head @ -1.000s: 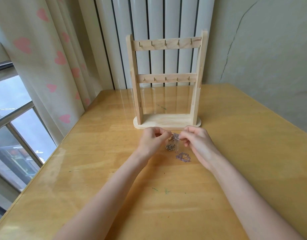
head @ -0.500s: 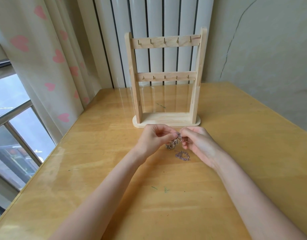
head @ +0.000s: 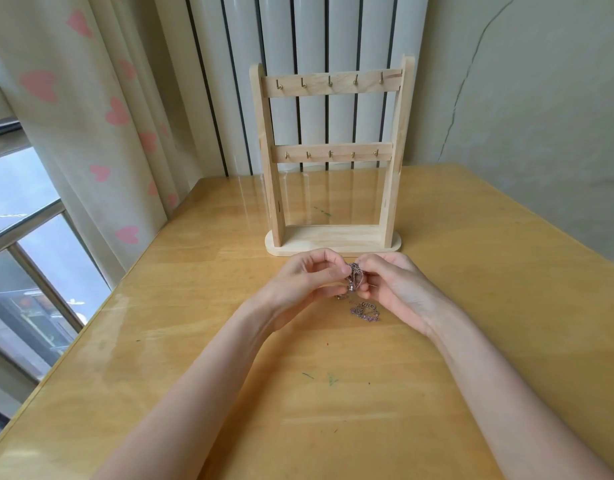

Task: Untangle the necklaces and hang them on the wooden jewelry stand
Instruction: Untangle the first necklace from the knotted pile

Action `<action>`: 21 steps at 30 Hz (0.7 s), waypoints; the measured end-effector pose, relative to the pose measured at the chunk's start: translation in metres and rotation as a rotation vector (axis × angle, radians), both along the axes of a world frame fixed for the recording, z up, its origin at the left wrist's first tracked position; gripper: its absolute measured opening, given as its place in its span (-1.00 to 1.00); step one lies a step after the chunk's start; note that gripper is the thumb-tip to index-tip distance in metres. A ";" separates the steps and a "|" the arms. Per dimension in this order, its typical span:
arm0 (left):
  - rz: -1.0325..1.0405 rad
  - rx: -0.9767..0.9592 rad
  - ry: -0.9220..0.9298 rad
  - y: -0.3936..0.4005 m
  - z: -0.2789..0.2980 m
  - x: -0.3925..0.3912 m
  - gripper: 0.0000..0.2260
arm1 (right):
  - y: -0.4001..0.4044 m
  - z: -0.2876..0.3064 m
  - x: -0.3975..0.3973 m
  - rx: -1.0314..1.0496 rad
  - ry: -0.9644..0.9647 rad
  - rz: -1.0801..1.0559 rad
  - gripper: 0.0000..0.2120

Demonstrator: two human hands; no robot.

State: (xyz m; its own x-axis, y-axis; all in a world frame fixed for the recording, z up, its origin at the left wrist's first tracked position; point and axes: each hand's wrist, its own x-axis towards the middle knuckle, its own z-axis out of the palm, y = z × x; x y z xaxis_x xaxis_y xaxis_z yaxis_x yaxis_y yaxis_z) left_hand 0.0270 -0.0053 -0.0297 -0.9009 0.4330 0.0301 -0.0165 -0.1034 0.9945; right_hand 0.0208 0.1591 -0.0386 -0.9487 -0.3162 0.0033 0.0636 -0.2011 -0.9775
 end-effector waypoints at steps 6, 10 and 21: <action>0.012 0.085 -0.075 0.002 -0.002 -0.002 -0.82 | 0.000 -0.001 0.000 0.033 0.005 0.019 -0.86; 0.074 -0.049 -0.003 0.006 -0.002 -0.002 -0.87 | 0.000 -0.002 0.000 0.016 0.003 -0.023 -0.82; 0.256 -0.337 0.425 0.008 -0.002 -0.005 -0.86 | 0.003 -0.003 0.000 0.099 0.034 -0.070 -0.90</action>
State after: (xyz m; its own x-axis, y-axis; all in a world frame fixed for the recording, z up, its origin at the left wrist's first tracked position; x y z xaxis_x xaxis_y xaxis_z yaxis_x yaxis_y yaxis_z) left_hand 0.0224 0.0027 -0.0314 -0.9167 0.2525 0.3097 0.3742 0.2702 0.8871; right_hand 0.0207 0.1621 -0.0420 -0.9683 -0.2497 0.0080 0.0193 -0.1066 -0.9941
